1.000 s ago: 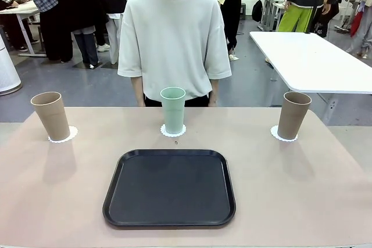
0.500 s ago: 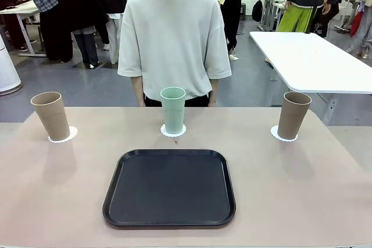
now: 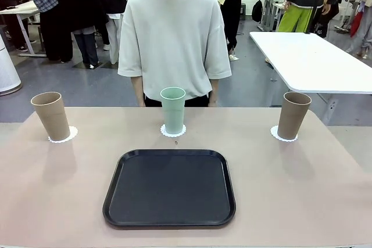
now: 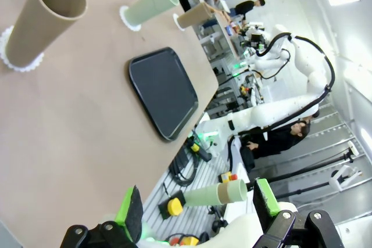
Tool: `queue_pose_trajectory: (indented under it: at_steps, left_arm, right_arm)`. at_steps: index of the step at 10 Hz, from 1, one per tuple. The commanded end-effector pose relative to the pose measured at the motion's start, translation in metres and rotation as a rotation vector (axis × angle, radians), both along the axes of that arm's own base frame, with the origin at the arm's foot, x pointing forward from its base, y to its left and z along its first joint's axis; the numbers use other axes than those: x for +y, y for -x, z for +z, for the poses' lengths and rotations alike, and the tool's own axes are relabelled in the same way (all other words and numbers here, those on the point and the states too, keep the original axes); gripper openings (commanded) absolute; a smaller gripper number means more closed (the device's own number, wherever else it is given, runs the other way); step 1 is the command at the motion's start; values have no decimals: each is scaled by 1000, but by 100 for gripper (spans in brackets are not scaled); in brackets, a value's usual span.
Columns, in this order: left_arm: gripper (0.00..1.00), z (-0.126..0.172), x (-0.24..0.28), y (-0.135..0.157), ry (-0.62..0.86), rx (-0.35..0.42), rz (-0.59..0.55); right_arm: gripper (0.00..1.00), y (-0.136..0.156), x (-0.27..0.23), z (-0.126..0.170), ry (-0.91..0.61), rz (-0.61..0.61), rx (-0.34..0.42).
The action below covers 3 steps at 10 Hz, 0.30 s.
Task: Place coasters on the table and set cups on them.
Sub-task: Take one Reusable plastic cup from the Flat Tray and place it on a coaster set by the human.
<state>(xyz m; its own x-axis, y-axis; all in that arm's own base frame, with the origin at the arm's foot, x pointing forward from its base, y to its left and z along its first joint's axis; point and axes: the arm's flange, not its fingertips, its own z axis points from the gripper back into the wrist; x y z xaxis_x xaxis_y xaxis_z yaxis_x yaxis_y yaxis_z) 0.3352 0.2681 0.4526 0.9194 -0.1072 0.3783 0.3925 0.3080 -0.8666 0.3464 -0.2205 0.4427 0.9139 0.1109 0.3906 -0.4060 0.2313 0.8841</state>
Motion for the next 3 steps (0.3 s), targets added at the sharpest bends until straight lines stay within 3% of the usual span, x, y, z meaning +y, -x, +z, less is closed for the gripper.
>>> queue_pose_trajectory:
  at_steps: [1,3]
  left_arm:
    - [100,3,-1,0,-9,11,14]
    - [100,3,-1,0,-9,11,14]
  right_arm:
    - [100,2,1,-2,-14,4,-11]
    - [100,2,1,-2,-14,4,-11]
